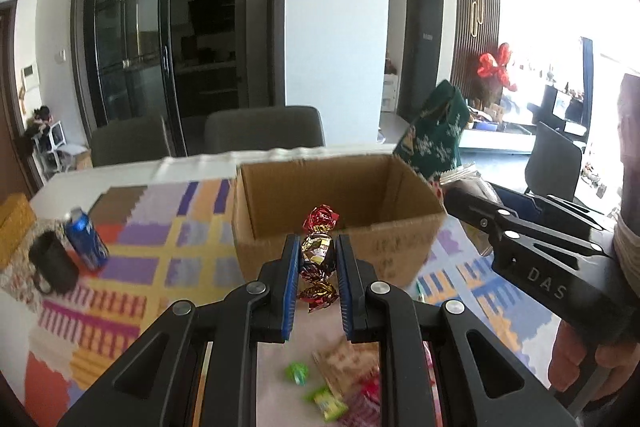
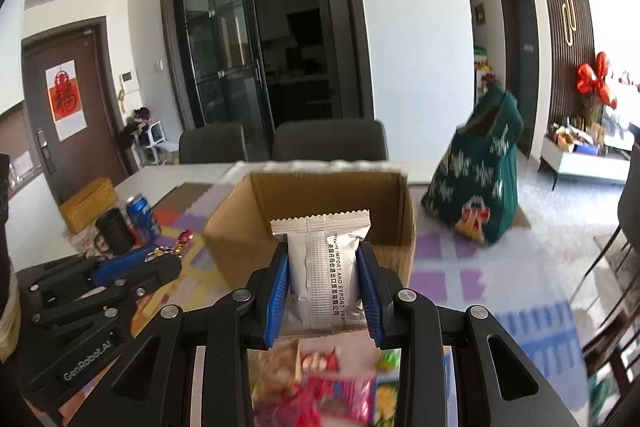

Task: Organize snacks
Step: 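Carry both snacks over the cardboard box and open both tools to drop them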

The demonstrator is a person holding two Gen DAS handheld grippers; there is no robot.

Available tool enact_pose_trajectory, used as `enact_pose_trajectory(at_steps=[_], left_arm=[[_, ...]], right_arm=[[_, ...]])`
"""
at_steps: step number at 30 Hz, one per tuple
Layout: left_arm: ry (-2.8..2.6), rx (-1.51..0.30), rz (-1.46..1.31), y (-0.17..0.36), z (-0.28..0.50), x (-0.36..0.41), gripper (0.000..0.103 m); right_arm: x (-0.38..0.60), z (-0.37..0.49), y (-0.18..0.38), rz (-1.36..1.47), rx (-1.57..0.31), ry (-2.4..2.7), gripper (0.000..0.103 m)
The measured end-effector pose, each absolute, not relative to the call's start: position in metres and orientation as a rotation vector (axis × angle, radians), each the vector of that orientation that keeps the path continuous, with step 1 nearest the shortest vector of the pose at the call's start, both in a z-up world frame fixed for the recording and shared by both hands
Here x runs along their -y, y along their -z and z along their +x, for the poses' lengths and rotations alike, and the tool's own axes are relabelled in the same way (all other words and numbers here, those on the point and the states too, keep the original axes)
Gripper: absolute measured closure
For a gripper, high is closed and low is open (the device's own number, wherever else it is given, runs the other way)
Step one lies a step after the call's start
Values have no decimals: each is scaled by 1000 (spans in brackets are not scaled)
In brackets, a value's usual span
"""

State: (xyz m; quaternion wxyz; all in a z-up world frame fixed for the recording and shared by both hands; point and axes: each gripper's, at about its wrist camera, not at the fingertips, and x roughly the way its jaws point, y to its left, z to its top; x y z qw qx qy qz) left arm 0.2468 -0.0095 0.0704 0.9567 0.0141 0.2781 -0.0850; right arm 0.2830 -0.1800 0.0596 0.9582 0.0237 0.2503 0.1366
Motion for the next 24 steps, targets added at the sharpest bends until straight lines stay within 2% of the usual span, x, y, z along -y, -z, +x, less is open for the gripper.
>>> enact_pose_trajectory(at_steps=[8,20,22,23,24], left_arm=[[183,-598,24,-82,295,4,84],[164,-704,18,-59,352,-1,84],[159,-721,27,-55,359,-1,76],[154,-725,32,-54,360,-1,60],[148,-720,37,-54,359,-1,47]], right_arm=[[182,342,-67,69,-592,-287,69],[173,394,-51,32,-674,-300,69],[172,401,-49,31,-677,-299,69],[172,402,-48,31,-674,-299,66],[172,404,-48,25,-675,-293,54]])
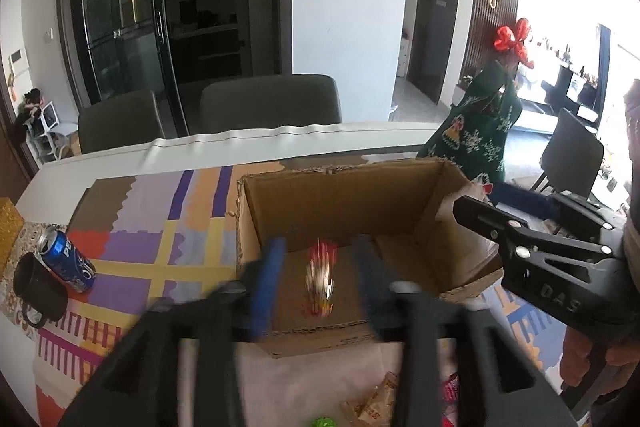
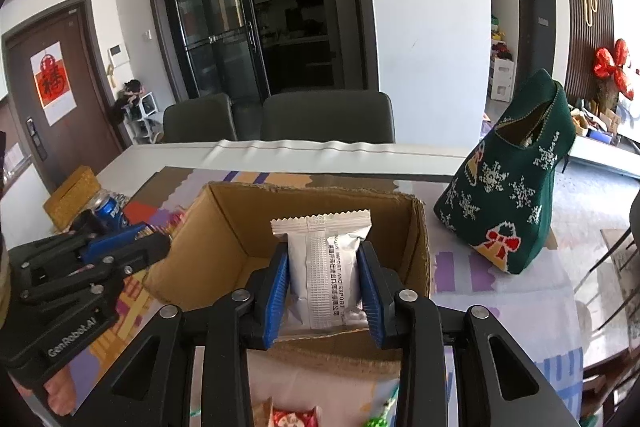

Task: Organize snacks
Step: 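Carry both snacks over the cardboard box and open both tools to drop them, then move both open tools back toward the snacks on the table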

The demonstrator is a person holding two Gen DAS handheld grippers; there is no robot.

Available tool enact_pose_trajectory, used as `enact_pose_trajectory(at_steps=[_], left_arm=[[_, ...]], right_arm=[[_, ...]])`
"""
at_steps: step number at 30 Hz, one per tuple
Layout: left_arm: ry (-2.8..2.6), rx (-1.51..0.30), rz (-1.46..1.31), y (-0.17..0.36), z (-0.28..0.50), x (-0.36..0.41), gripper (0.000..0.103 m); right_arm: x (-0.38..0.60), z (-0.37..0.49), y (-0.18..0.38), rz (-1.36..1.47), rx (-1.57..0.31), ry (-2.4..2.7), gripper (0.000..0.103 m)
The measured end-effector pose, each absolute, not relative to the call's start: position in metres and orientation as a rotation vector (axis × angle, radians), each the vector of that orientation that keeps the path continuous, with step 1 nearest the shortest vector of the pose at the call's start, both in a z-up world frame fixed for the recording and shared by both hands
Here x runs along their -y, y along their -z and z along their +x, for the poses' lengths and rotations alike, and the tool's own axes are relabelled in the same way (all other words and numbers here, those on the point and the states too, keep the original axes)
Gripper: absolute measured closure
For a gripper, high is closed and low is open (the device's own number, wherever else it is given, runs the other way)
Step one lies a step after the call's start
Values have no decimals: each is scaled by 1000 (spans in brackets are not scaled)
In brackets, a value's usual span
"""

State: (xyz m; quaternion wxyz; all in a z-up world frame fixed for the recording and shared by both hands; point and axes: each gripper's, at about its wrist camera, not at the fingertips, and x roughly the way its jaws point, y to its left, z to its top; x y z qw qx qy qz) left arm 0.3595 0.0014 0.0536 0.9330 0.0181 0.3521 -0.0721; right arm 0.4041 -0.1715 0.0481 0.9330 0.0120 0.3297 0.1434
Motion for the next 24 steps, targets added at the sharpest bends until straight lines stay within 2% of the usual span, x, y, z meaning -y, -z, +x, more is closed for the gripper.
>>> enact_pose_trajectory(at_steps=[2,14,24], left_arm=[[132,-711,53,-55,356,-1,45],[115,-637,113,-67,294,-1,32],[129,-593,133,-75,237,0,31]], right_arm=[[171,405,-49,11,-673,-266,39],[181,359,-52,37,-636,-269,39],[181,297,-64,23,-572,-290,39]])
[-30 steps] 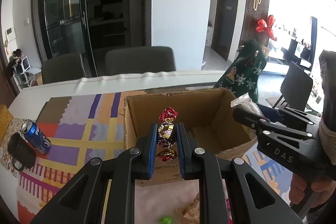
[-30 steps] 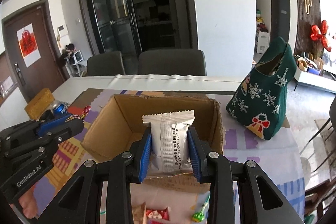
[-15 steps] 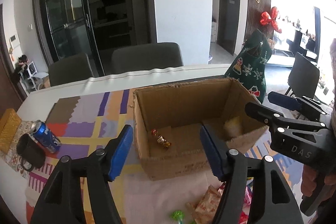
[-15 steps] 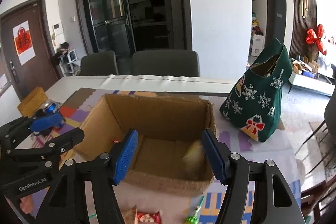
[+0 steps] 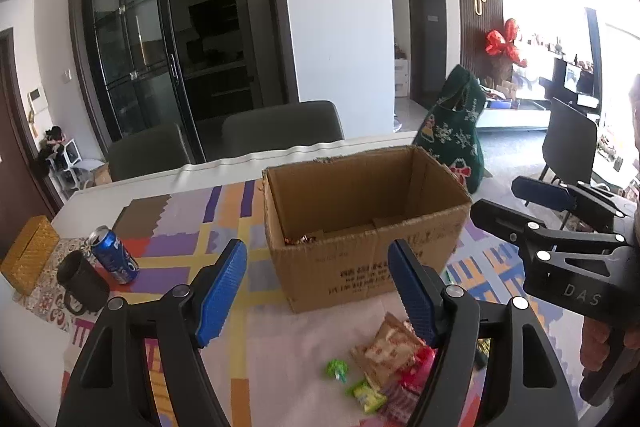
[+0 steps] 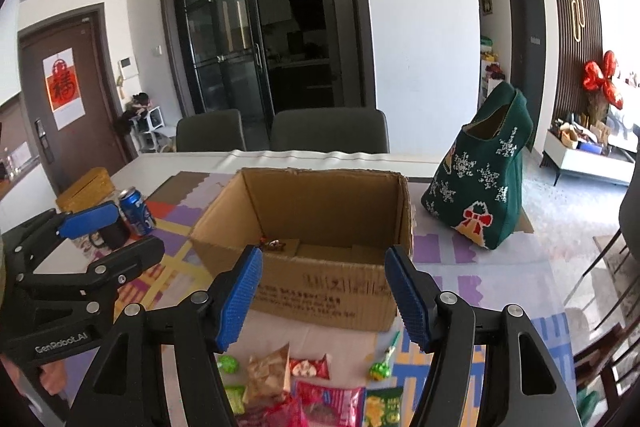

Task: Organize snacks
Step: 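Move both open tools back toward the snacks on the table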

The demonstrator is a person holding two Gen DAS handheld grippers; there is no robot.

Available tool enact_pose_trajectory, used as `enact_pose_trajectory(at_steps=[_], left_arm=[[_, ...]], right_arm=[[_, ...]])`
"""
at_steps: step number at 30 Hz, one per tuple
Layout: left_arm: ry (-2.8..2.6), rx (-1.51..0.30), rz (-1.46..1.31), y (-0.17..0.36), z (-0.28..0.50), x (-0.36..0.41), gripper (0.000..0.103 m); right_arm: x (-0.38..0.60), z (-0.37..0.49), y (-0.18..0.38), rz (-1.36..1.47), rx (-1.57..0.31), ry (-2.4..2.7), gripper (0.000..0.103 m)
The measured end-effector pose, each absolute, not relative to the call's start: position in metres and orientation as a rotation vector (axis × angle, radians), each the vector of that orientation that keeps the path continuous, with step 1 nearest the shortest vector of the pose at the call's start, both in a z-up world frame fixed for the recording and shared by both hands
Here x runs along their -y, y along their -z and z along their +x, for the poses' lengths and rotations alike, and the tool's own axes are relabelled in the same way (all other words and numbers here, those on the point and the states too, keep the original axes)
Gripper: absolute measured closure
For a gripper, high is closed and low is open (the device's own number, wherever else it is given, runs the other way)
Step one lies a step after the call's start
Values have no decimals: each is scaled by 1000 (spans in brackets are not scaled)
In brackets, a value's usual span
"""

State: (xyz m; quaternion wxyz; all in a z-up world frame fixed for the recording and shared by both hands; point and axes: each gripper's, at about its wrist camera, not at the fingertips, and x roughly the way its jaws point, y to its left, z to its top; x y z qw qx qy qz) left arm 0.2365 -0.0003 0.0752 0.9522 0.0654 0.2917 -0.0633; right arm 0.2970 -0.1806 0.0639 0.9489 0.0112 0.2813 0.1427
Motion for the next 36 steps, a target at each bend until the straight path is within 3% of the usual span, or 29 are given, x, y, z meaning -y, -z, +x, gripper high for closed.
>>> enact_pose_trajectory(at_steps=[17,36], left_arm=[[155,-661,104,-41,179,1,31],[176,-887,32,45,164,-5,31]], right_arm=[[182,231,-38,-12,-587,-304,39],[179,209,41,-10,-808,-301,39]])
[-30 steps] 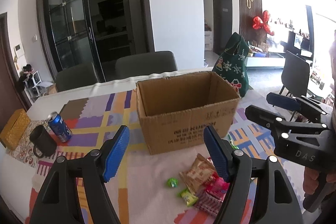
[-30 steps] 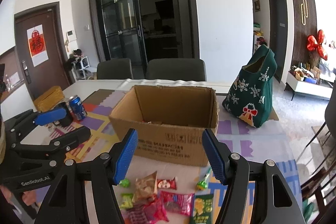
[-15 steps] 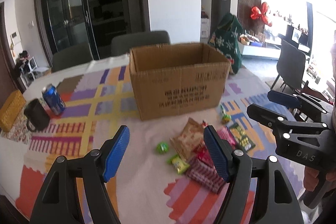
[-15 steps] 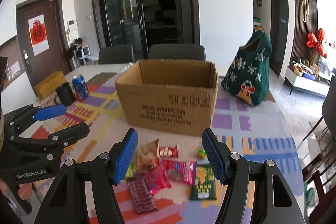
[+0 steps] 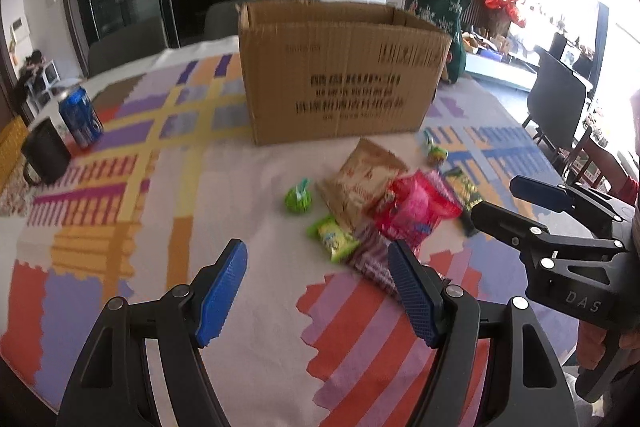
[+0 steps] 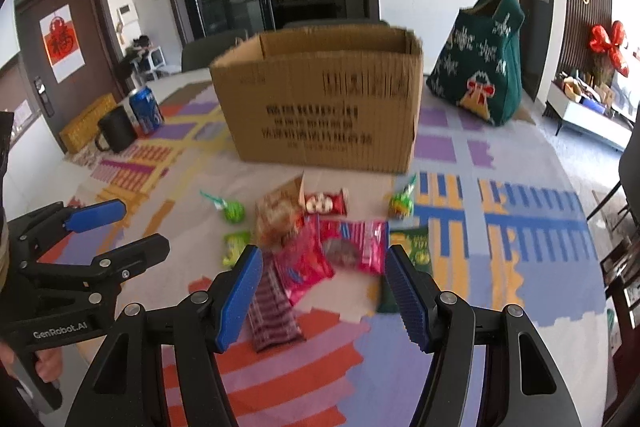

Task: Organize snacks
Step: 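Move both open tools back toward the snacks on the table, then grasp the green-wrapped candy with the left tool while the right tool grasps the pink packet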

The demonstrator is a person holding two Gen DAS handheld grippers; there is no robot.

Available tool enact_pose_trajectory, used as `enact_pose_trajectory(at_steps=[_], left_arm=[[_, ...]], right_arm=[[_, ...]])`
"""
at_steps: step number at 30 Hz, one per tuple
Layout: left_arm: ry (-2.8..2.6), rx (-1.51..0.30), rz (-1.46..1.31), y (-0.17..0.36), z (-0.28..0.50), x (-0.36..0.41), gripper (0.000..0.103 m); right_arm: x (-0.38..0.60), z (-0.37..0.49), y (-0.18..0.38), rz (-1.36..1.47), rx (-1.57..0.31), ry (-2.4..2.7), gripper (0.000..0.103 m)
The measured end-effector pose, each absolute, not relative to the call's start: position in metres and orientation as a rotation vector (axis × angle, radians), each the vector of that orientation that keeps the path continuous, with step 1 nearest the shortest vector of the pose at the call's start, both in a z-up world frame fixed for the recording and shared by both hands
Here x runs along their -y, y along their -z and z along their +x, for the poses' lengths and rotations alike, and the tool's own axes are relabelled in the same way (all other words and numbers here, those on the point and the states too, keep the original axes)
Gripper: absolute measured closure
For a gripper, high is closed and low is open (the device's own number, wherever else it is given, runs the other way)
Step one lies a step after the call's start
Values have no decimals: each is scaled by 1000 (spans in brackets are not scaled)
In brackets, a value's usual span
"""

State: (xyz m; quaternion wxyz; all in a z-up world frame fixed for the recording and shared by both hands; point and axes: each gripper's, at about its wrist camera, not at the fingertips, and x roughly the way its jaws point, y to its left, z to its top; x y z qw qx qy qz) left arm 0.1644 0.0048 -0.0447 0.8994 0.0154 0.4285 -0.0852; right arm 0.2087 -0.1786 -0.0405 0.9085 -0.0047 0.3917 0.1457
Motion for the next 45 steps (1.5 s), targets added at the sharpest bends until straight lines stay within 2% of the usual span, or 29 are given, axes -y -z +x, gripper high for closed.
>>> enact_pose_trajectory(at_steps=[7,14,16,20,22,33,36,43,45], left_arm=[[177,-939,-15,69,177,-11,32],[181,-958,-50,80,195,-10,40],[186,-973,-57,86,201,-7,41],[193,-1004,-89,96,212,-3,53],[198,-1012,-109,100,218,-1,54],[172,-1048,-131,114,232,3,74],[159,-1047,-130,114,230,-2,74],[163,-1058,-124,118,234,-3,75],[162,-1051,-111,118,235,-1,79]], right_arm=[[175,216,67,21,-881,-318,39],[171,230,85,46,-924,-328,40],[171,233,88,51,-933,-328,44],[172,238,93,70,-942,-334,48],[173,241,95,79,-947,-333,50],[171,250,100,97,-955,-344,55],[168,253,102,98,-960,-350,59],[158,256,105,77,-961,-366,59],[157,258,108,78,-968,-370,63]])
